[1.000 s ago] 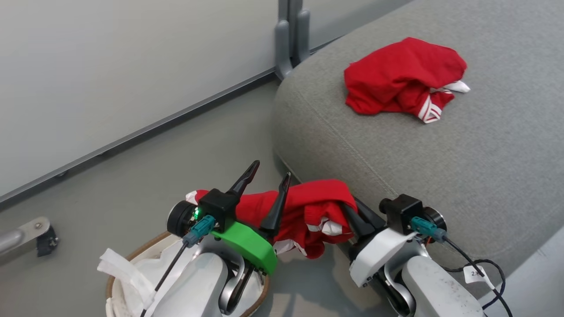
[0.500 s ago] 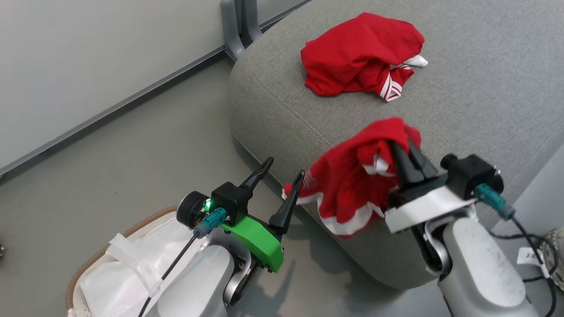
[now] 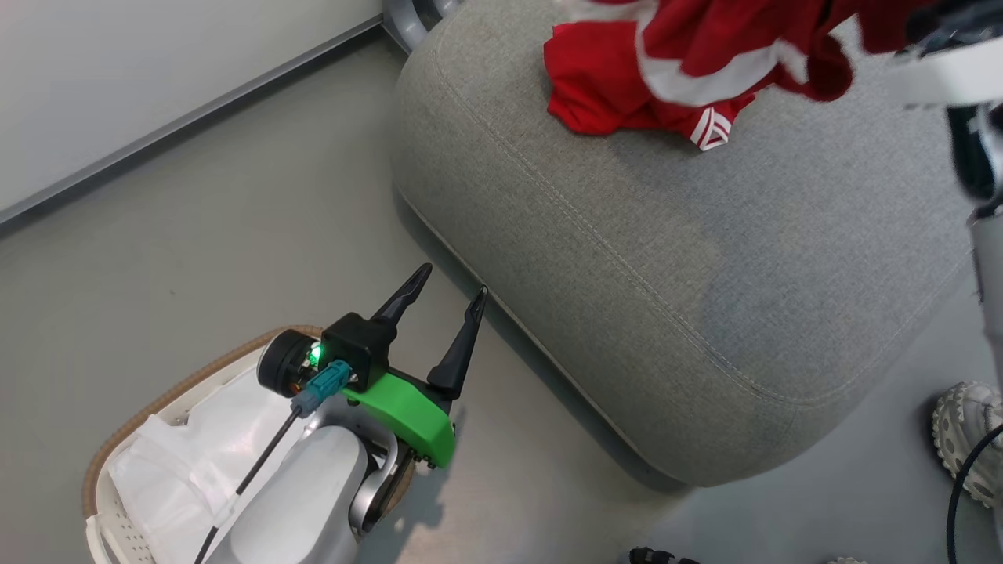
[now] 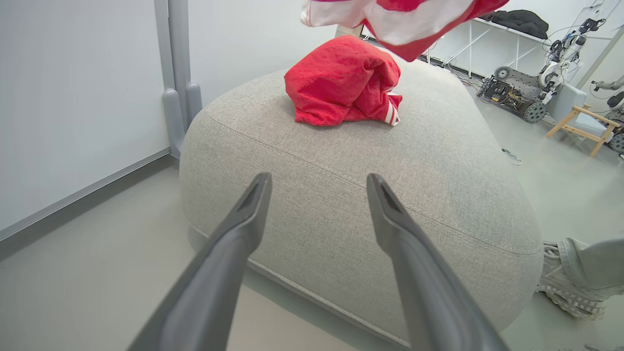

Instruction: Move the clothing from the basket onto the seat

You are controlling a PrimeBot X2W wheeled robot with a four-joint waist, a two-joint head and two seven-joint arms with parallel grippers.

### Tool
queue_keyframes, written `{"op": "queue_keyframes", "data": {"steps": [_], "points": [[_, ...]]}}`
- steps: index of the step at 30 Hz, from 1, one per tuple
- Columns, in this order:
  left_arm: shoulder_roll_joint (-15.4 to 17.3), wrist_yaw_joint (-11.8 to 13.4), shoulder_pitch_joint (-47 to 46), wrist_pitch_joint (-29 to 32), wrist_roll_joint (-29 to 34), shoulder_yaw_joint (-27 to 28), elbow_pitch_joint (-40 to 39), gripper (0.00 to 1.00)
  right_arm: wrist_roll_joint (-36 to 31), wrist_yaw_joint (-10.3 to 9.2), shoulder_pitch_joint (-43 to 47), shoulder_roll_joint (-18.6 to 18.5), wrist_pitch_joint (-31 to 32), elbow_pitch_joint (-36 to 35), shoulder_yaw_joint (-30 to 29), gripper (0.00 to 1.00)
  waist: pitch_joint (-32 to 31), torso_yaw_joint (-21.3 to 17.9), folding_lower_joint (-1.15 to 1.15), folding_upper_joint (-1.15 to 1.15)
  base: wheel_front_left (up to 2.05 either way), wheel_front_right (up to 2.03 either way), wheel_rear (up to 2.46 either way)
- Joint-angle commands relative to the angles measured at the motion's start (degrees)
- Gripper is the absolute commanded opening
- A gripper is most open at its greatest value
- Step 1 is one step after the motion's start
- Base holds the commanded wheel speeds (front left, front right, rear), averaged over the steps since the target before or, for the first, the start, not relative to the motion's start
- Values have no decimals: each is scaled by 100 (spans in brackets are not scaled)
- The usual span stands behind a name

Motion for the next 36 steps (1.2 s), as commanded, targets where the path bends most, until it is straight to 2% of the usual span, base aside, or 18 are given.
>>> {"op": "queue_keyframes", "data": {"steps": [1,8,14,19,26,30,33,34,35,36], "points": [[76,1,7,4,68,4,-43,100,-9,-8,-217,-110,0,122,-123,0,230,80,0,0,0,0,0],[268,1,-305,4,156,-167,-180,100,-349,-8,-1130,-563,0,890,-622,0,882,473,0,0,0,0,0],[446,1,-652,4,164,-310,-266,100,-744,-8,-1413,-641,0,1528,-1174,0,1547,826,0,0,0,0,0],[603,1,-925,4,157,-358,-324,100,-978,-8,-1212,-381,0,2134,-1645,0,2066,1053,0,0,0,0,0],[805,1,-1126,4,206,-398,-367,100,-1275,-8,-677,172,0,2823,-2193,0,2467,1146,0,0,0,0,0],[831,1,-1151,4,195,-418,-333,100,-1333,-8,-298,451,0,2988,-2560,0,2490,1145,0,0,0,0,0],[850,1,-1156,3,178,-365,-277,100,-1318,-8,18,643,0,2810,-2721,0,2421,1076,0,0,0,0,0],[844,1,-1159,4,191,-357,-280,100,-1309,-8,120,690,0,2740,-2738,13,2389,1054,0,0,0,0,0],[829,1,-1147,3,189,-346,-263,100,-1269,-8,204,732,0,2612,-2778,47,2337,1026,0,0,0,0,0],[811,1,-1144,4,196,-347,-266,100,-1253,-8,280,762,-1,2505,-2794,100,2295,1008,0,0,0,0,0]]}}
